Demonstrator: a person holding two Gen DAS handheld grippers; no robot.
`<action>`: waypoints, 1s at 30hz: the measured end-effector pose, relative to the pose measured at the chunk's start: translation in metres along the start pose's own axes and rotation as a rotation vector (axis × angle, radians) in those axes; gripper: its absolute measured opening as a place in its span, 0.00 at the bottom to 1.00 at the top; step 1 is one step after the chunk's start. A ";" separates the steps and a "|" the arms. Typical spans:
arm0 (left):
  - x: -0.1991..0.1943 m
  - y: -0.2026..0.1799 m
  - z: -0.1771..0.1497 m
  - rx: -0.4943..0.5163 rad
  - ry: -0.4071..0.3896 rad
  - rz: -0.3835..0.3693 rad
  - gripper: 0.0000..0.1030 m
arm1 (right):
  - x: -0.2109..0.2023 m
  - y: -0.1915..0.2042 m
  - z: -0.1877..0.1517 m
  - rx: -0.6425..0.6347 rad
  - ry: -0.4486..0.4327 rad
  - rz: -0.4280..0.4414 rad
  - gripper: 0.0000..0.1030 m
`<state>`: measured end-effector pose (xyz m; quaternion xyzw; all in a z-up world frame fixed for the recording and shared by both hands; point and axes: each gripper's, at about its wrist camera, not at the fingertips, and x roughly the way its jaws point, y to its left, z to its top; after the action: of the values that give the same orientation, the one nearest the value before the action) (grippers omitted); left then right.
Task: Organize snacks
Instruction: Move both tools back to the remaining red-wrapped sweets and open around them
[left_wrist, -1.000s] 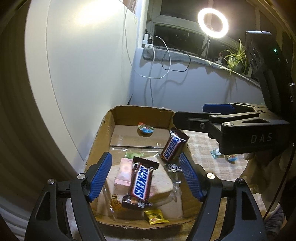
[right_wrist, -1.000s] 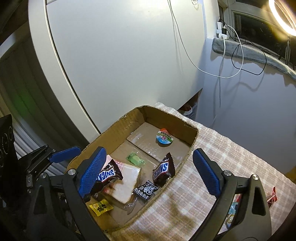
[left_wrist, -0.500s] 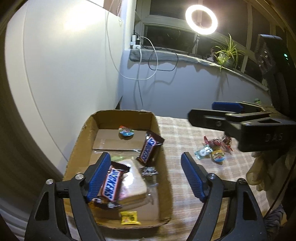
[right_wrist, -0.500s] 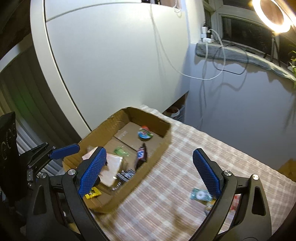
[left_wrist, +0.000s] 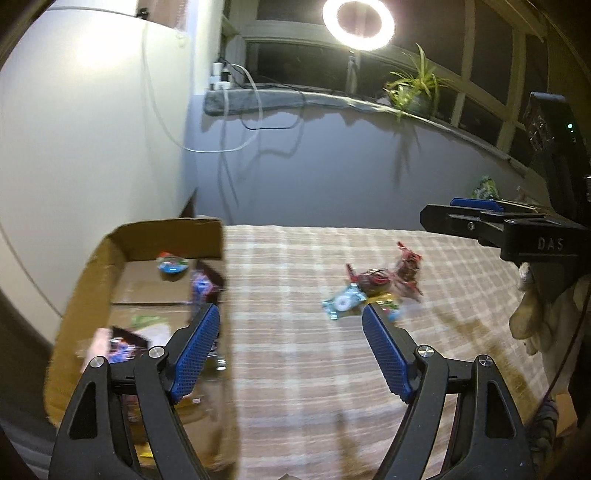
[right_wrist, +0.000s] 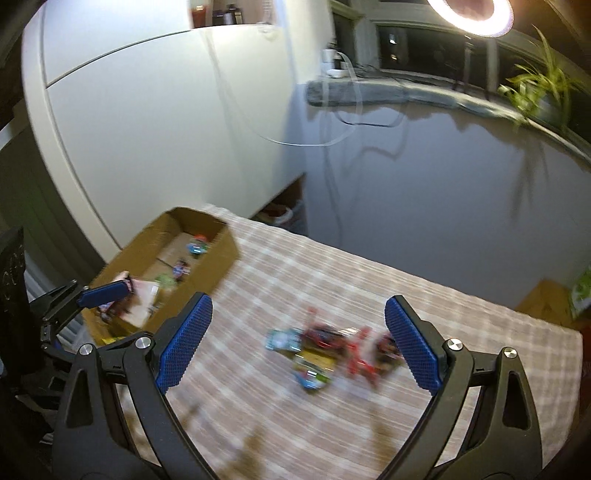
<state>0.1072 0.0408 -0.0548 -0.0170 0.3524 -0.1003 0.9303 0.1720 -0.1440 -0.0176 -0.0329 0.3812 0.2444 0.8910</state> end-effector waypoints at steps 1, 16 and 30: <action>0.003 -0.004 0.000 0.003 0.005 -0.007 0.77 | -0.001 -0.011 -0.003 0.014 0.003 -0.012 0.94; 0.066 -0.034 -0.001 0.023 0.116 -0.075 0.63 | 0.036 -0.105 -0.036 0.191 0.120 -0.030 0.94; 0.119 -0.070 0.019 0.119 0.158 -0.118 0.60 | 0.090 -0.126 -0.050 0.356 0.218 0.070 0.94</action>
<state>0.1946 -0.0523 -0.1104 0.0255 0.4162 -0.1768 0.8915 0.2501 -0.2299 -0.1314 0.1118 0.5132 0.1990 0.8273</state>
